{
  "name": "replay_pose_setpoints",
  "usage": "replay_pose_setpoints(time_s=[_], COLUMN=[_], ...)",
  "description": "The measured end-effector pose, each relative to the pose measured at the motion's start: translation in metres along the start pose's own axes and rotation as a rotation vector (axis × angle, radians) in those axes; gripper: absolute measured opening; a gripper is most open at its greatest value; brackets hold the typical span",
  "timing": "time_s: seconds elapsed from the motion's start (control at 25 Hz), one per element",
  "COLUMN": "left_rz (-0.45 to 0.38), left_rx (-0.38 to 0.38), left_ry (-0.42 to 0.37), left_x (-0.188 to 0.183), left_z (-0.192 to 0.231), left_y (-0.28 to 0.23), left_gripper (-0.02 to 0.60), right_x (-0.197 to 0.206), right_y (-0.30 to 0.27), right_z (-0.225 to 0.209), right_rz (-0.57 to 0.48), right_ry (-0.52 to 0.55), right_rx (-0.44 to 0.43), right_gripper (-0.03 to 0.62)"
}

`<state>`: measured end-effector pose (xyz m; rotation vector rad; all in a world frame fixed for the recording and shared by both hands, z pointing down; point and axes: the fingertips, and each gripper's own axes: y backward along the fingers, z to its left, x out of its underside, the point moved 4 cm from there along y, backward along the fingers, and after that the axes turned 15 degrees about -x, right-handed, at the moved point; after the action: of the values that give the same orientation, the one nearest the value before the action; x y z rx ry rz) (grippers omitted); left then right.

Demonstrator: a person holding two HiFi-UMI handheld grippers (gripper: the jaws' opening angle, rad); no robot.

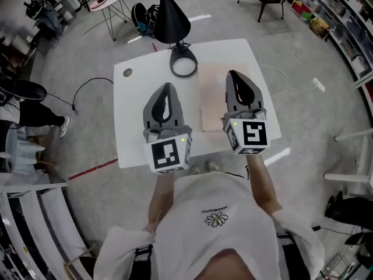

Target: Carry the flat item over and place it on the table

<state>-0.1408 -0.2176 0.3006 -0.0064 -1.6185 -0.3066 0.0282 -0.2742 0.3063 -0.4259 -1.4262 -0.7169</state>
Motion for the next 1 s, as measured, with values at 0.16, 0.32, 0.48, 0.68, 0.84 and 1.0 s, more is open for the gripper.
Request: replay_pose_setpoints(time_s=[0.16,0.32,0.48,0.68,0.84,1.0], left_rz=[-0.011,-0.021,-0.019,-0.02,-0.019,-0.01], left_rx=[-0.03,-0.061,-0.079,-0.096,-0.101,-0.105], left_ry=[-0.021,-0.002,0.003,0.004,0.007,0.01], left_x=[0.0,-0.002,-0.001,0.0,0.002,0.003], left_z=[0.004,0.005,0.006,0.007,0.01,0.011], left_y=[0.001,0.007,0.008,0.009,0.011,0.012], left_gripper=[0.015,0.015,0.015,0.015,0.015,0.015], right_x=[0.0,0.015,0.02,0.02,0.022,0.023], right_y=[0.006,0.011,0.011,0.008,0.007,0.005], right_z=[0.008,0.014,0.012,0.014,0.02,0.026], right_rz=[-0.021,0.017,0.042,0.053,0.067,0.087], right_ry=[0.022,0.02,0.015,0.017,0.03,0.036], right_rx=[0.04,0.029,0.019,-0.003,-0.017,-0.047], right_gripper=[0.012,0.012,0.012,0.012,0.012,0.012])
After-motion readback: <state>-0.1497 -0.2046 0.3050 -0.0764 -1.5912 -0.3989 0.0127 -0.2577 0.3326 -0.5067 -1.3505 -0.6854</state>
